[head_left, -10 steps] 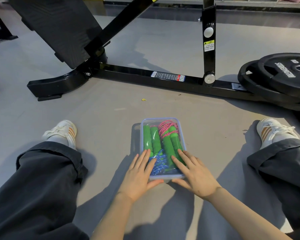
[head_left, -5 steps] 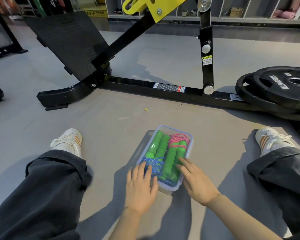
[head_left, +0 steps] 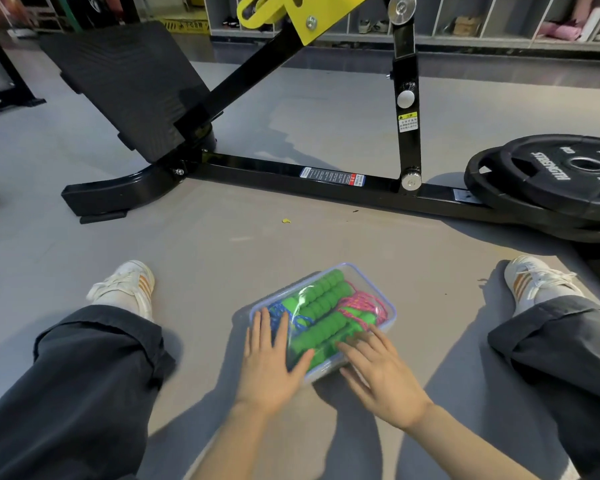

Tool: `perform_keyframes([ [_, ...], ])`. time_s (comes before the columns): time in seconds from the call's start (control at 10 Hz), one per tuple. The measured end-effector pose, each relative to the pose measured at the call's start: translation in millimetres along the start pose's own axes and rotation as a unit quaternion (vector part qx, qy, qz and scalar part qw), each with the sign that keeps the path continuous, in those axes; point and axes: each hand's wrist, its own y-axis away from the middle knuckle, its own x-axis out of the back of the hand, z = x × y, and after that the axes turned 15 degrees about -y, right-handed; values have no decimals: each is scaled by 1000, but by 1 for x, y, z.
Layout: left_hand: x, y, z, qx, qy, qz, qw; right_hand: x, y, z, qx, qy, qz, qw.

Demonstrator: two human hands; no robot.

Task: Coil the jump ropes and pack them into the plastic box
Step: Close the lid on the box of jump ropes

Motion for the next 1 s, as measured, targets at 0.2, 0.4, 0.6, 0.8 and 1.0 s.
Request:
perform_keyframes([
  [0.2,14,-3,-11,-146,-50,43,987,9,0,28,-109,95,-77,986],
  [0.4,-10,2,-3,-163,-127,49,977,6,-6,20,-199,99,-94,970],
  [0.6,-14,-19,-3,-91,-138,48,985,-6,-20,8,-260,101,-71,958],
  [0.8,-2,-24,5,-44,-126,4,991,-11,-22,12,-260,88,-56,960],
  [1.0,0,-20,6,-78,-126,21,989,-4,-22,18,-233,100,-72,965],
])
